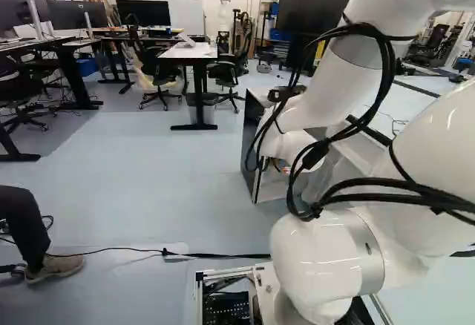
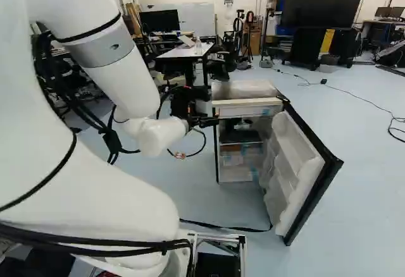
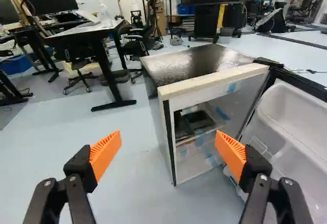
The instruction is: Open the fridge door
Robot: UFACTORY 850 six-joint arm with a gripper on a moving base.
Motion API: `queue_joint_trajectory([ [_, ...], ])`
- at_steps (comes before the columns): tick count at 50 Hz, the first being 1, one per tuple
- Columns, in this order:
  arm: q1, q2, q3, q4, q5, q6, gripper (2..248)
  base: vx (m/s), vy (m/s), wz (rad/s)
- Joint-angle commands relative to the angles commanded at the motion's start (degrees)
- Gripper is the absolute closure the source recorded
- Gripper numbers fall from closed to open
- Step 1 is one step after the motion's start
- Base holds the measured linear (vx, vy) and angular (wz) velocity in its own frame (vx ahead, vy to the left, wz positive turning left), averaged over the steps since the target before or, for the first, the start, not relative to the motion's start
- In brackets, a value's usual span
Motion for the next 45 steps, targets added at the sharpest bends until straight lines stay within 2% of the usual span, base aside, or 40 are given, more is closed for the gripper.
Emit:
queue_joint_trajectory([
  [22,1.42,3.29,2.99,-6.02,-1.08,0.0,3,0.0,0.0,0.0],
  [45,2.13,4.93,4.48,-9.02,-1.62,0.0,3,0.0,0.0,0.0],
])
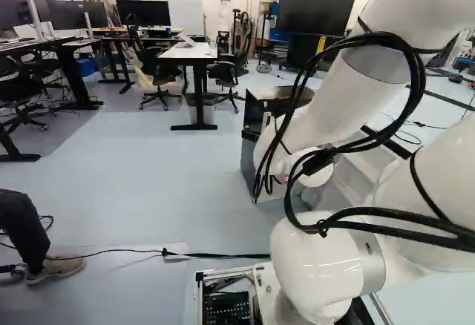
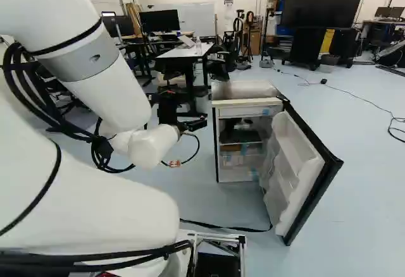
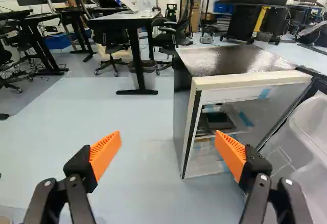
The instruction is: Open the fridge door
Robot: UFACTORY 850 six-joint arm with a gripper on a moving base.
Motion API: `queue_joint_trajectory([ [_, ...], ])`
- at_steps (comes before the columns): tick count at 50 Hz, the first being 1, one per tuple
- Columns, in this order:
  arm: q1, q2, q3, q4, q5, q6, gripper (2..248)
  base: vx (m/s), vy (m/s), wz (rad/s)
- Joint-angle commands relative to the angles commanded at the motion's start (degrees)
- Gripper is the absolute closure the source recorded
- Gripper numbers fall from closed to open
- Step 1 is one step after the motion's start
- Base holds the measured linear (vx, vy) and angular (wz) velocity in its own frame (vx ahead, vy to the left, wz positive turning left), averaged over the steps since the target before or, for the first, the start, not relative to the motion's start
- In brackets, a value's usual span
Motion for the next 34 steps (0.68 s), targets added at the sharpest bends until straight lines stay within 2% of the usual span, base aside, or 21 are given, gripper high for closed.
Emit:
queue_joint_trajectory([
  [34,0.06,0.13,0.12,-0.24,-0.04,0.0,3,0.0,0.0,0.0],
])
